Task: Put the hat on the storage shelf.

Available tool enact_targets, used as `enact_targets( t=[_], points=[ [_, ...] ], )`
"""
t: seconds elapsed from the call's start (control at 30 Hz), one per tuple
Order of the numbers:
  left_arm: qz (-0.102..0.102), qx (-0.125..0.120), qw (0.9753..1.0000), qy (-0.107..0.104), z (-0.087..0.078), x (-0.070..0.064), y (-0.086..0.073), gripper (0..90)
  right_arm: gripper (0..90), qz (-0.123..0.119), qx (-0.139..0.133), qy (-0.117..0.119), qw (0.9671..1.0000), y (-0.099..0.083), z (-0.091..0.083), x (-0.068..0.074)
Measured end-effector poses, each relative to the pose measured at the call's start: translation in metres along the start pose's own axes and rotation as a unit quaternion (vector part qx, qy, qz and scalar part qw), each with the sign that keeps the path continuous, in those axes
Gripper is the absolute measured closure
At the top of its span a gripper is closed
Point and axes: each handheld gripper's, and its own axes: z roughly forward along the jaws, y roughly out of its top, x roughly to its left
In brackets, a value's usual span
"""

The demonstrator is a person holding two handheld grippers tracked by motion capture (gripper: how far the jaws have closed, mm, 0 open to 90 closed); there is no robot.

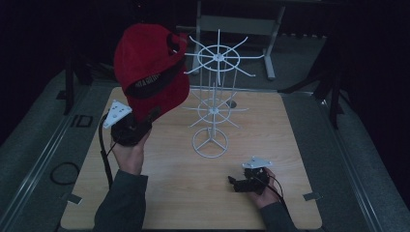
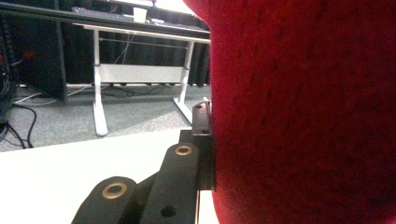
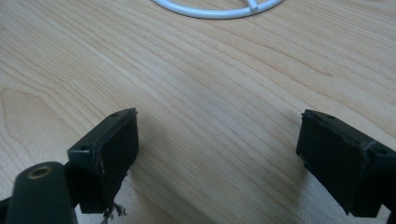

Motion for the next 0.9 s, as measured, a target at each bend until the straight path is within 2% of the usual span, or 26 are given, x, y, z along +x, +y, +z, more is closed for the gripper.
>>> enact_targets(
  t=[0.9],
  points=[
    [-0.003,0.018,0.9998,0.001,0.003,0.0,-0.017,84.3,12.8,0.0,0.0,0.0,1.0,0.0,0.0,0.0]
  ],
)
